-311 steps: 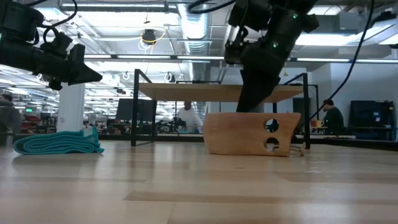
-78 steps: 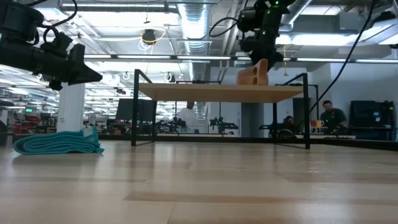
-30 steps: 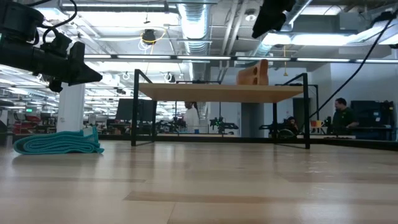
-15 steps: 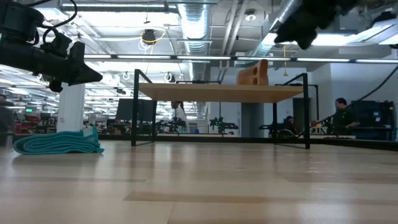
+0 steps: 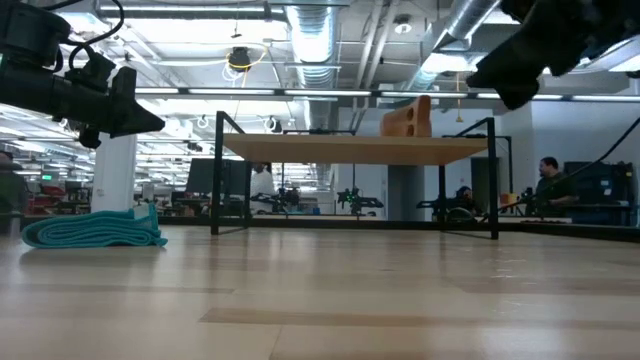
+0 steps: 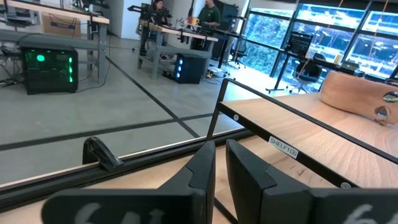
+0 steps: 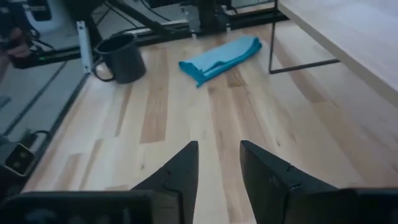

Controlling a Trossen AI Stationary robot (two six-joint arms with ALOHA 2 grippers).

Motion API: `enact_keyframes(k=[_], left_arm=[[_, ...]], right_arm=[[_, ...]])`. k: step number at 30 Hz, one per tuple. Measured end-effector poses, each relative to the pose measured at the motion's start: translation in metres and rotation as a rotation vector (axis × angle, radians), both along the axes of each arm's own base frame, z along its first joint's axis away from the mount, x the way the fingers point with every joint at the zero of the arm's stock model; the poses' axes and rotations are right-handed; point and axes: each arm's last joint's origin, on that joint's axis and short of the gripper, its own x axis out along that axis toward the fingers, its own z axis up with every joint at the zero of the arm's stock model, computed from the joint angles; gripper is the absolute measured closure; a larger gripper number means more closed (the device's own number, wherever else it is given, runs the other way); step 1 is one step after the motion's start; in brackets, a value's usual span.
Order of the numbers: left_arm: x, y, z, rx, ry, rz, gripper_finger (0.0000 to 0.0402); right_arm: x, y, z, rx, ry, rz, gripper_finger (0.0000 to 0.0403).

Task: Stack small to large cups/mugs on shelf
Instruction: Put the black mug on the shelf

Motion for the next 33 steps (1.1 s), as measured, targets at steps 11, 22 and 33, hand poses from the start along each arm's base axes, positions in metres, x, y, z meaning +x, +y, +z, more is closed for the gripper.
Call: enact_keyframes(k=[11,22,33], left_arm=[[0.0,0.0,0.0,0.0,0.0,0.0,0.0372],[0.0,0.0,0.0,0.01,0.011,0.002,0.0363],[0.002,-0.011,0.026,0.196,0.035,-0.321,0.0291]], right_arm=[[-0.007,0.005,-0.025,0.024,-0.076,-0.004,0.0269],[-0.007,0.004,-0.027,0.023,-0.094,-0.013,0.0269],[-0.007,0.004,-0.027,0.018,-0.087,-0.011,0.0269]])
